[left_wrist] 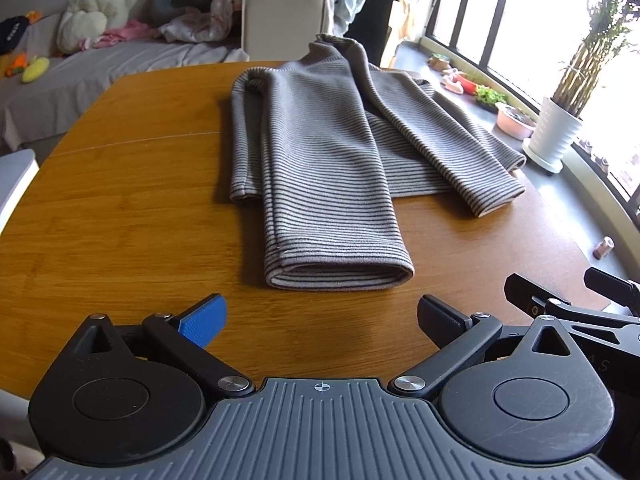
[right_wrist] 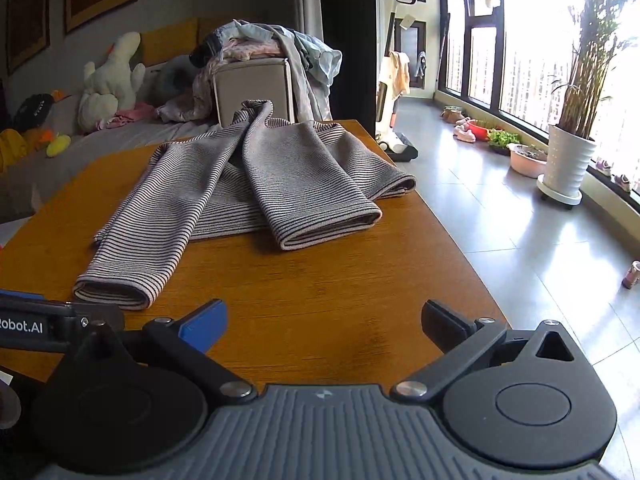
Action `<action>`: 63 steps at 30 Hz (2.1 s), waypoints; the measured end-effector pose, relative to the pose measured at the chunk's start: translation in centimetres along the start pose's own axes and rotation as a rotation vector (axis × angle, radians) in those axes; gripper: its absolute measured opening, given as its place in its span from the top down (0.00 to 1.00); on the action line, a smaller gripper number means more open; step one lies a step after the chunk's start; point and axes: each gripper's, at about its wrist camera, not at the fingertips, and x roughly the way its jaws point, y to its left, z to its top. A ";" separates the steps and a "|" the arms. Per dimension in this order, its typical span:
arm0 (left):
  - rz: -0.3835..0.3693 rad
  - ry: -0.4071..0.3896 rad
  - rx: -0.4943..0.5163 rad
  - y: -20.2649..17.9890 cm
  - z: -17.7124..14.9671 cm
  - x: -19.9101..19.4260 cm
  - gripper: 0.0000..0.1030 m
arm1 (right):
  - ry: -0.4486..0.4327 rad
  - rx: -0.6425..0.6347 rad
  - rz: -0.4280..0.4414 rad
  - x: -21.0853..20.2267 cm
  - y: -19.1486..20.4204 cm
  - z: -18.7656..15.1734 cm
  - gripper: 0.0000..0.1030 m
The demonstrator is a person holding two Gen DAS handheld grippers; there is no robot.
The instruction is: Fold clothes
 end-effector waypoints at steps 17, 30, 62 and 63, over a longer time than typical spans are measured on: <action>-0.001 0.005 0.002 0.0 -0.3 0.1 0.00 | -0.022 -0.006 -0.003 -0.7 0.1 0.0 0.00; -0.005 0.002 0.002 -0.1 -0.2 0.1 0.00 | -0.015 -0.001 0.002 -0.5 0.0 0.1 0.00; -0.010 -0.011 -0.001 0.1 0.0 0.2 0.00 | -0.008 -0.011 0.002 -0.1 0.0 0.0 0.00; -0.009 -0.011 -0.003 0.1 0.1 0.3 0.00 | -0.006 -0.012 0.002 0.0 0.0 -0.1 0.00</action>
